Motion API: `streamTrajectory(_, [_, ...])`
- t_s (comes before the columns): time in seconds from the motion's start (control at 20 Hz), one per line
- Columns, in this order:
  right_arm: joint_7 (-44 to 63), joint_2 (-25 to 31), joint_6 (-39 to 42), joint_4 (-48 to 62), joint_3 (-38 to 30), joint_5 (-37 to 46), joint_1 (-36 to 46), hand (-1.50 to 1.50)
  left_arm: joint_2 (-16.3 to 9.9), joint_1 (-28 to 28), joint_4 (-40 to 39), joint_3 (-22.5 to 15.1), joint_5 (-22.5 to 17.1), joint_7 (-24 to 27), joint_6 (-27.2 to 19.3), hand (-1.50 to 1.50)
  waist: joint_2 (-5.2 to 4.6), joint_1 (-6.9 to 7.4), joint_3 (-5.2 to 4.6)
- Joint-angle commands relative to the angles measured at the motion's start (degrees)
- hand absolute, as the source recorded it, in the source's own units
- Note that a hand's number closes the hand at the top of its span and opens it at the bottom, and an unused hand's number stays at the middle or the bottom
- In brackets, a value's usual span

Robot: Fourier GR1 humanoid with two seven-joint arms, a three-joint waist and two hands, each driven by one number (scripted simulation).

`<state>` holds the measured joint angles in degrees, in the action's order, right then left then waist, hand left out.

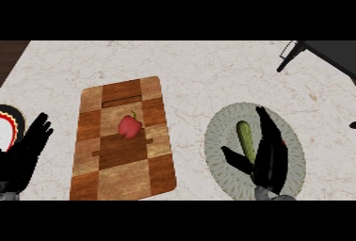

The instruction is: Pick the squash from the placemat and place it in the tiered shelf

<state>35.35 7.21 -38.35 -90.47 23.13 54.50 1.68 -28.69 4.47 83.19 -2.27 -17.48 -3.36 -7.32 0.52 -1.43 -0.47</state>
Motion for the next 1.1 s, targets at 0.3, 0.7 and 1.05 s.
streamTrajectory(0.3, [25.93,-0.57,39.22,-6.63,6.78,12.1,1.37,-1.5,-0.44,-1.27,-0.24,0.36,-0.27,-1.02,1.12,0.0,-0.22,0.89,0.03])
streamTrajectory(0.7, [36.46,-3.17,66.13,-11.01,4.14,9.5,9.65,-1.5,0.0,-2.94,-2.48,1.3,-0.24,0.21,2.41,0.0,-0.53,1.43,0.27])
streamTrajectory(1.05, [34.69,-4.49,69.42,-10.21,1.13,10.32,7.78,-1.5,0.79,-0.64,-0.75,0.98,1.25,0.39,2.26,0.0,-0.4,1.75,0.43])
